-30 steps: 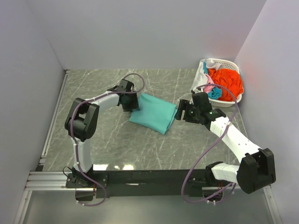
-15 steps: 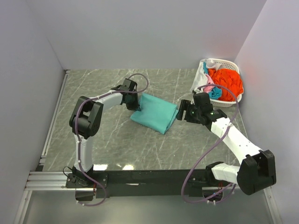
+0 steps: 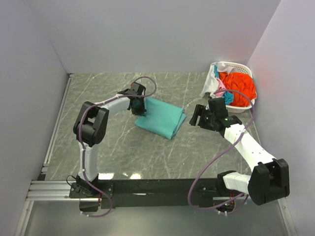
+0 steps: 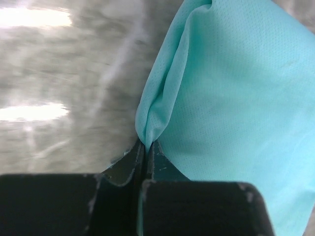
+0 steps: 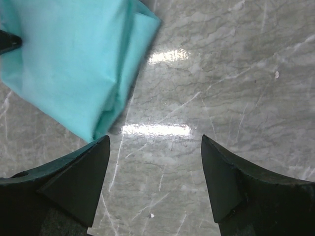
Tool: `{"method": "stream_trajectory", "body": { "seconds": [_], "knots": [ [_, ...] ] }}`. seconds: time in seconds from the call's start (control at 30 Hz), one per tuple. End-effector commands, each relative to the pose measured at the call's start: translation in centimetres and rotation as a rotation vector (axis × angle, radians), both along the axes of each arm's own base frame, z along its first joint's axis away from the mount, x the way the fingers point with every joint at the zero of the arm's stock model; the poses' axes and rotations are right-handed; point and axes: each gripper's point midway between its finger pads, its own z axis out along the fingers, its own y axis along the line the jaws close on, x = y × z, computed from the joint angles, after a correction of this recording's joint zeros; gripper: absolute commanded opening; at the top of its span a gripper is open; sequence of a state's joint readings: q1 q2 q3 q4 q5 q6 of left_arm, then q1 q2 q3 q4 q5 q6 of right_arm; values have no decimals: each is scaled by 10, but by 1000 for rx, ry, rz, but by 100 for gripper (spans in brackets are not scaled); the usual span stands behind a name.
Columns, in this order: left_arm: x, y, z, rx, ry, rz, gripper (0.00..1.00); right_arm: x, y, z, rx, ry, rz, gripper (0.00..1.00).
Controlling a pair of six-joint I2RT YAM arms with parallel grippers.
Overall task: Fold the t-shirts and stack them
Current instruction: Neatly place the folded tshirt to the corner
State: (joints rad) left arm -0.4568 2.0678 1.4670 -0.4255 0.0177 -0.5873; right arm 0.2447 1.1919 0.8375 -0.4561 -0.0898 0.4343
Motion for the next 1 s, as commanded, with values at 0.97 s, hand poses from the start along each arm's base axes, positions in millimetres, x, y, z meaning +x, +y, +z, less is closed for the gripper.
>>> {"method": "stream_trajectory", "body": {
  "seconds": [0.97],
  "knots": [
    [103,397,33,184,-105,690,1,20,-31,-20,16,66,-69,80]
  ]
}}
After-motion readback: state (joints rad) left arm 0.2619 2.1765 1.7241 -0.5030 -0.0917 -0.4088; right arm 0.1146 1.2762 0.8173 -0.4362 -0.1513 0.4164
